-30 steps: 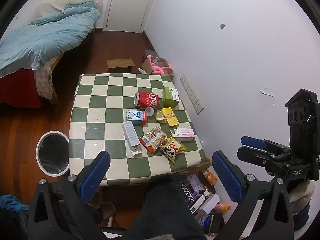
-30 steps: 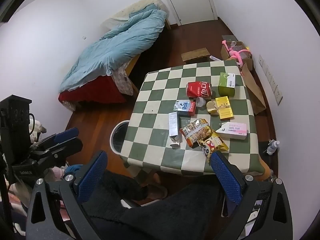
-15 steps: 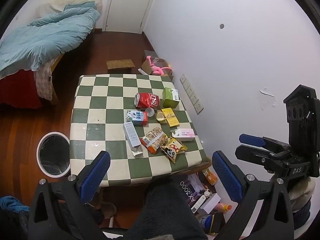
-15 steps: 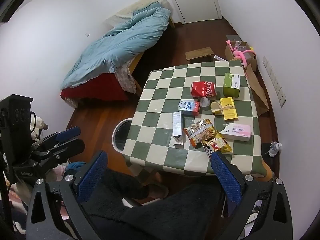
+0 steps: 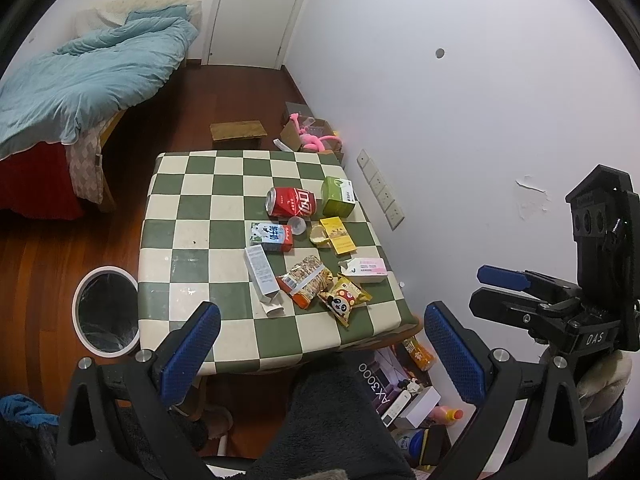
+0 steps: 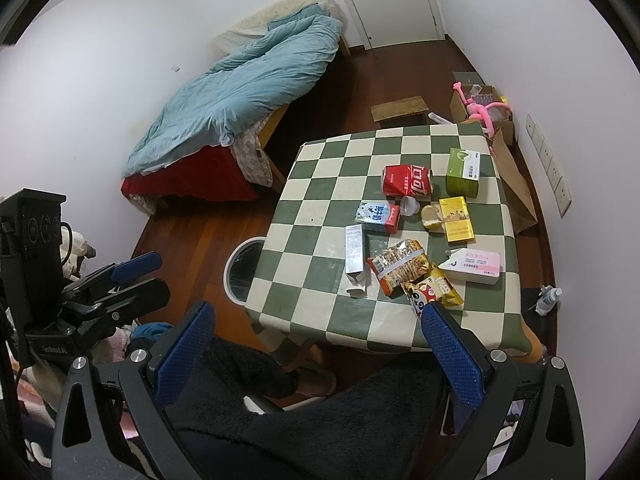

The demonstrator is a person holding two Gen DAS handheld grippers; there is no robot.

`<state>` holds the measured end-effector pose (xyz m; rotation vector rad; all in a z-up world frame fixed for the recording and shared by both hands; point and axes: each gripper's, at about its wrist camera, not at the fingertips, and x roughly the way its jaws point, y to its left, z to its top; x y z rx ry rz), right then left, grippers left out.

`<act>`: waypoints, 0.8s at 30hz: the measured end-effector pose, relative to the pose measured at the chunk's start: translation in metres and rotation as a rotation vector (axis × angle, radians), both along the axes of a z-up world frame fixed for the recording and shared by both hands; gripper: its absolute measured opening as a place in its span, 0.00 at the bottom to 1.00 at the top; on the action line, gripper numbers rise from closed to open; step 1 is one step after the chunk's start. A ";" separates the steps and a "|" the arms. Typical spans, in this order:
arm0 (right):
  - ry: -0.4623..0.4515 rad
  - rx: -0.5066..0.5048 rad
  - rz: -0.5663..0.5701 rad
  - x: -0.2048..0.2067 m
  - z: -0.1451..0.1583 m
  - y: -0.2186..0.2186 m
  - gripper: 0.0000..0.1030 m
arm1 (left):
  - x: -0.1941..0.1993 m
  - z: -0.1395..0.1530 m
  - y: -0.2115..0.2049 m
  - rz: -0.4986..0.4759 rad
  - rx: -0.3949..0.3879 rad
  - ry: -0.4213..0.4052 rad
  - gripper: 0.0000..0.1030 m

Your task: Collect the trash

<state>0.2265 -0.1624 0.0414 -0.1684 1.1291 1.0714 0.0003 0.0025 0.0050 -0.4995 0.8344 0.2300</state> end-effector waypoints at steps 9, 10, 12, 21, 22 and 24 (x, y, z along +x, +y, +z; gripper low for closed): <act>0.000 0.000 0.001 -0.001 0.001 0.001 1.00 | 0.001 0.000 -0.002 0.001 0.001 -0.004 1.00; 0.001 -0.001 0.002 -0.001 0.001 0.001 1.00 | 0.001 0.001 -0.003 -0.001 0.001 -0.005 1.00; -0.001 -0.001 0.000 -0.002 0.000 0.001 1.00 | 0.002 0.002 -0.006 -0.005 0.002 -0.006 1.00; -0.002 0.004 0.004 0.002 0.006 -0.002 1.00 | 0.001 0.003 -0.007 -0.008 0.002 -0.009 1.00; -0.001 0.004 0.003 0.002 0.006 -0.002 1.00 | 0.001 0.003 -0.007 -0.009 0.001 -0.009 1.00; 0.000 0.005 0.006 0.003 0.008 -0.003 1.00 | 0.001 0.003 -0.008 -0.009 0.003 -0.009 1.00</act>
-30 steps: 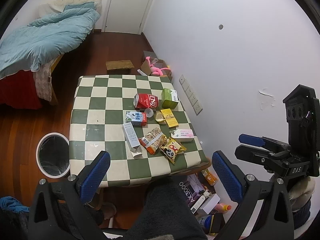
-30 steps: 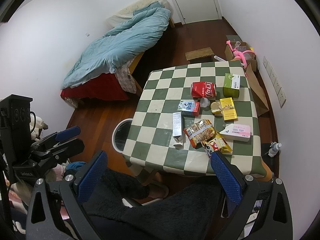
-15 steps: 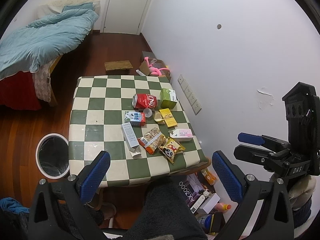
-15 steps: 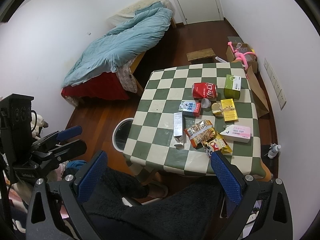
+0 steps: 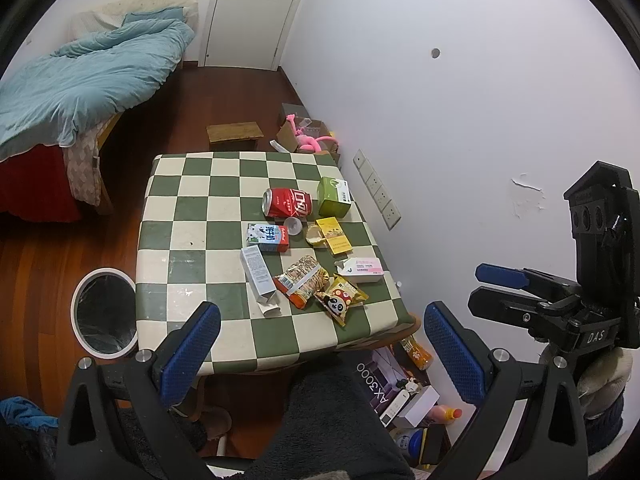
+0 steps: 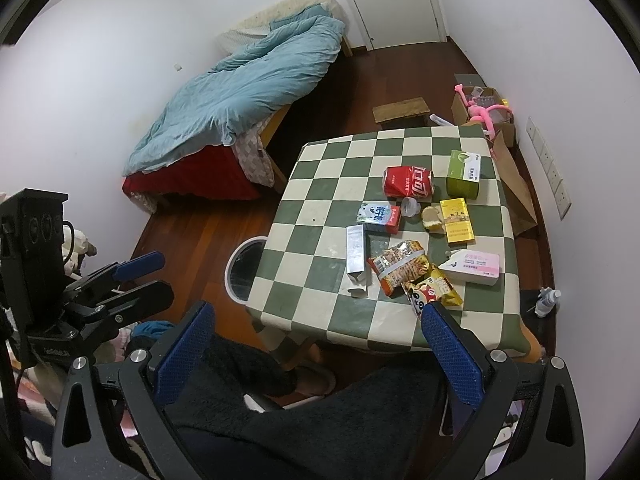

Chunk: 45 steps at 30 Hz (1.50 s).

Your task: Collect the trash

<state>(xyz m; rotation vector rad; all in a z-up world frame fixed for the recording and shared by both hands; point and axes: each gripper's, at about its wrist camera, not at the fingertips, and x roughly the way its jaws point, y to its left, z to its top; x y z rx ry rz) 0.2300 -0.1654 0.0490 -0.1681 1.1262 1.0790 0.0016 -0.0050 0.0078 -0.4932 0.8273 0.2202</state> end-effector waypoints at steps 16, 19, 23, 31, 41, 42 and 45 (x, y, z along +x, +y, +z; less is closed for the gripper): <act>-0.002 -0.001 0.000 -0.002 0.001 0.000 1.00 | 0.000 0.000 0.002 -0.001 -0.001 -0.003 1.00; -0.002 0.000 0.001 -0.002 0.001 0.000 1.00 | 0.000 0.000 0.002 -0.001 -0.001 -0.003 1.00; -0.002 0.000 0.000 -0.001 0.002 0.000 1.00 | 0.000 0.000 0.002 0.000 -0.001 -0.003 1.00; -0.003 -0.001 0.001 -0.003 0.002 0.000 1.00 | -0.001 0.000 0.002 -0.002 0.000 -0.005 1.00; -0.001 0.006 -0.009 -0.003 0.001 0.000 1.00 | 0.007 -0.006 0.004 0.032 0.037 0.017 1.00; 0.002 0.007 -0.030 -0.001 0.000 -0.001 1.00 | 0.014 -0.010 0.007 0.053 0.070 0.035 1.00; 0.009 -0.002 -0.113 0.012 -0.015 -0.007 1.00 | 0.038 -0.036 0.017 0.118 0.160 0.111 1.00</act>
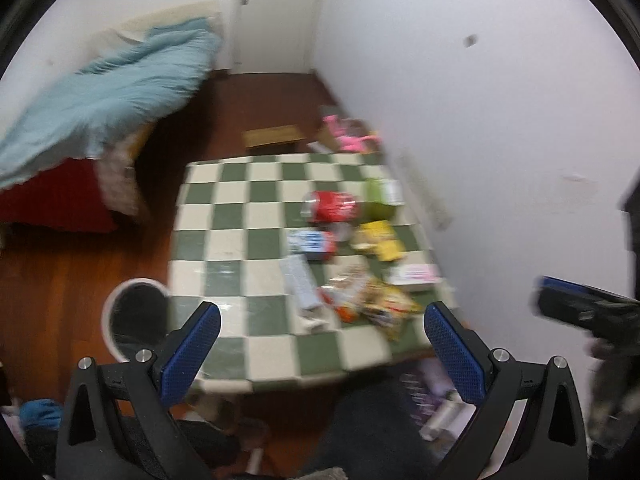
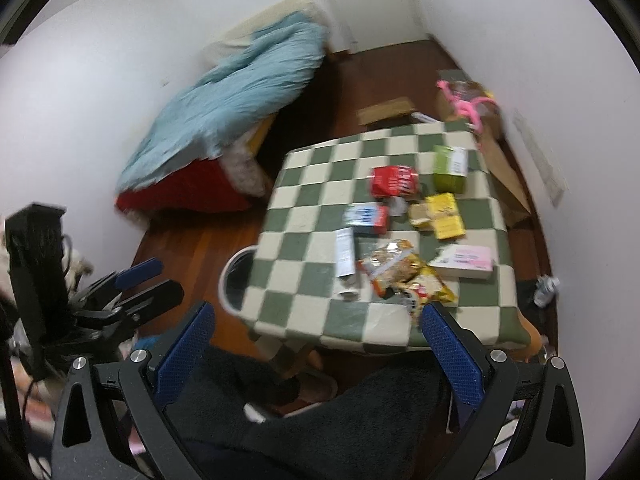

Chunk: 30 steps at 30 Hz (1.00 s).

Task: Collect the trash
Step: 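Grasp the white tube box with the left tool while the right tool grasps the pink toothpaste box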

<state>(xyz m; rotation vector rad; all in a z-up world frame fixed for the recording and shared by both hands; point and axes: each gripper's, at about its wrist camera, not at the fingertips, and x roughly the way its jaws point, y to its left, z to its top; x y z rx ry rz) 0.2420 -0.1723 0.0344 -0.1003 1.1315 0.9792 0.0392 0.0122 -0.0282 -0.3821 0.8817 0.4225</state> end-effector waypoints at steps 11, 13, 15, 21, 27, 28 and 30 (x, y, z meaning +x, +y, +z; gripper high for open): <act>0.219 -0.146 -0.551 0.135 -0.179 -0.014 1.00 | 0.107 -0.167 0.055 0.110 -0.089 0.299 0.99; 0.267 -0.173 -0.611 0.151 -0.210 -0.012 1.00 | 0.119 -0.190 0.058 0.117 -0.119 0.339 0.87; 0.310 -0.197 -0.664 0.166 -0.239 -0.008 1.00 | 0.133 -0.212 0.066 0.129 -0.162 0.379 0.78; 0.408 -0.244 -0.793 0.196 -0.291 0.003 1.00 | 0.156 -0.245 0.079 0.137 -0.246 0.415 0.77; 0.401 -0.309 -0.815 0.204 -0.305 0.028 0.92 | 0.164 -0.254 0.088 0.146 -0.291 0.428 0.37; 0.388 -0.344 -0.810 0.206 -0.307 0.034 0.89 | 0.163 -0.253 0.088 0.147 -0.294 0.422 0.35; 0.340 -0.388 -0.800 0.207 -0.306 0.043 0.86 | 0.160 -0.250 0.089 0.146 -0.272 0.411 0.35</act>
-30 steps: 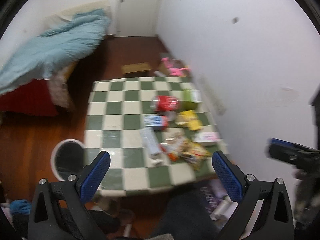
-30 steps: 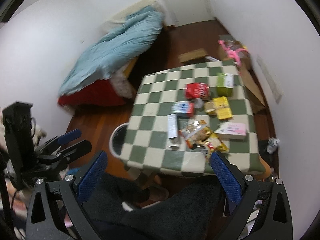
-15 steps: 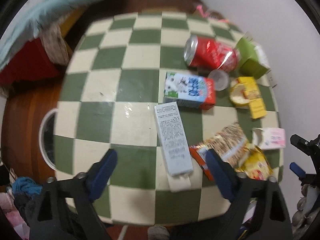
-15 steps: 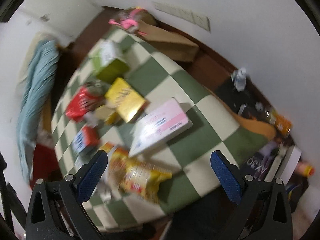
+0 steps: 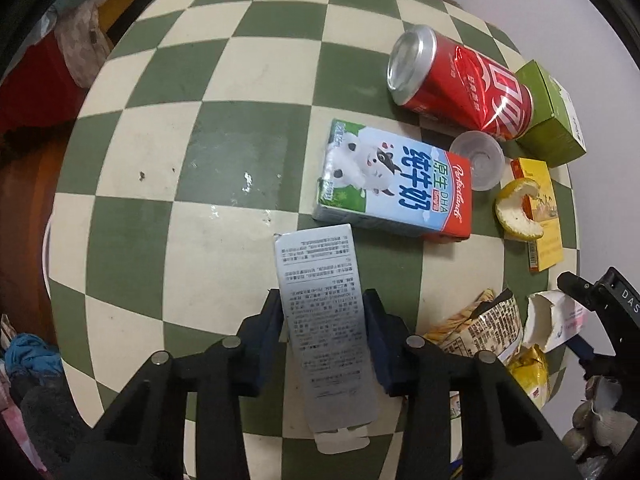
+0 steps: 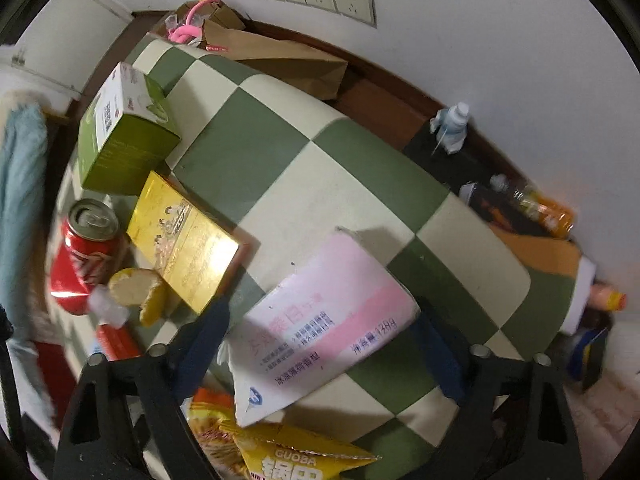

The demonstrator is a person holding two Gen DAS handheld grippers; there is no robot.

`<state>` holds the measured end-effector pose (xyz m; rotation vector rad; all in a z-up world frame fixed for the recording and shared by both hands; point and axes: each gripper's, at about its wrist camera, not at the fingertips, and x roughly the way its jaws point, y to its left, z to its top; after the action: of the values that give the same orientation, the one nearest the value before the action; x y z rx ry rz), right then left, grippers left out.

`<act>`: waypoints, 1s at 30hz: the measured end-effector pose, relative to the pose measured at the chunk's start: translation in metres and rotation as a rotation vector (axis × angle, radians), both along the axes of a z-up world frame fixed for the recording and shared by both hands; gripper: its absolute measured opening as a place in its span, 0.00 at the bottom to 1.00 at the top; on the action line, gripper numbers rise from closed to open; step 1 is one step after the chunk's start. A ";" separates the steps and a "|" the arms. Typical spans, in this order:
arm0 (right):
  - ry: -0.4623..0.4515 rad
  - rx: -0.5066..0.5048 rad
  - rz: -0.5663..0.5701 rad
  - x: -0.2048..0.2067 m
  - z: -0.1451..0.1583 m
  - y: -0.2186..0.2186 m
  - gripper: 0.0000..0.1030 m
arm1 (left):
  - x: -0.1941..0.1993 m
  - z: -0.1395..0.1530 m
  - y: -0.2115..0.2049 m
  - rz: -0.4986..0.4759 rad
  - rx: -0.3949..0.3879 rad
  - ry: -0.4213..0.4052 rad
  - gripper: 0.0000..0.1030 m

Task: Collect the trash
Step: 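Grasp the white tube box with the left tool while the right tool grasps the pink toothpaste box, then carry both boxes to the trash bin and open both tools to drop them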

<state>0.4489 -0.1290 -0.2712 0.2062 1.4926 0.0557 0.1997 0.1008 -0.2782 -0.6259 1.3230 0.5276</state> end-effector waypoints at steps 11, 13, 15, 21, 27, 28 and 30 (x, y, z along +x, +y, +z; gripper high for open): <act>-0.083 0.020 0.137 -0.006 0.023 0.004 0.58 | -0.024 0.041 0.010 -0.040 0.123 -0.064 0.33; -0.101 0.029 0.162 -0.008 0.032 0.004 0.58 | -0.031 0.058 0.013 -0.041 0.152 -0.091 0.32; -0.123 0.038 0.185 -0.011 0.042 0.008 0.57 | -0.035 0.073 0.011 -0.043 0.180 -0.119 0.32; -0.214 0.104 0.276 -0.026 0.091 0.023 0.57 | -0.041 0.119 0.013 -0.047 0.258 -0.219 0.32; -0.293 0.190 0.395 -0.056 0.146 0.054 0.57 | -0.077 0.171 0.036 -0.029 0.331 -0.308 0.32; -0.301 0.207 0.418 -0.063 0.153 0.063 0.57 | -0.087 0.179 0.043 -0.021 0.343 -0.319 0.32; -0.311 0.248 0.464 -0.081 0.168 0.085 0.57 | -0.105 0.189 0.057 -0.002 0.360 -0.334 0.32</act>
<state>0.3684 -0.0444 -0.1031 0.0425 1.1942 0.6209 0.0945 0.1580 -0.0889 -0.3922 0.8854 0.6125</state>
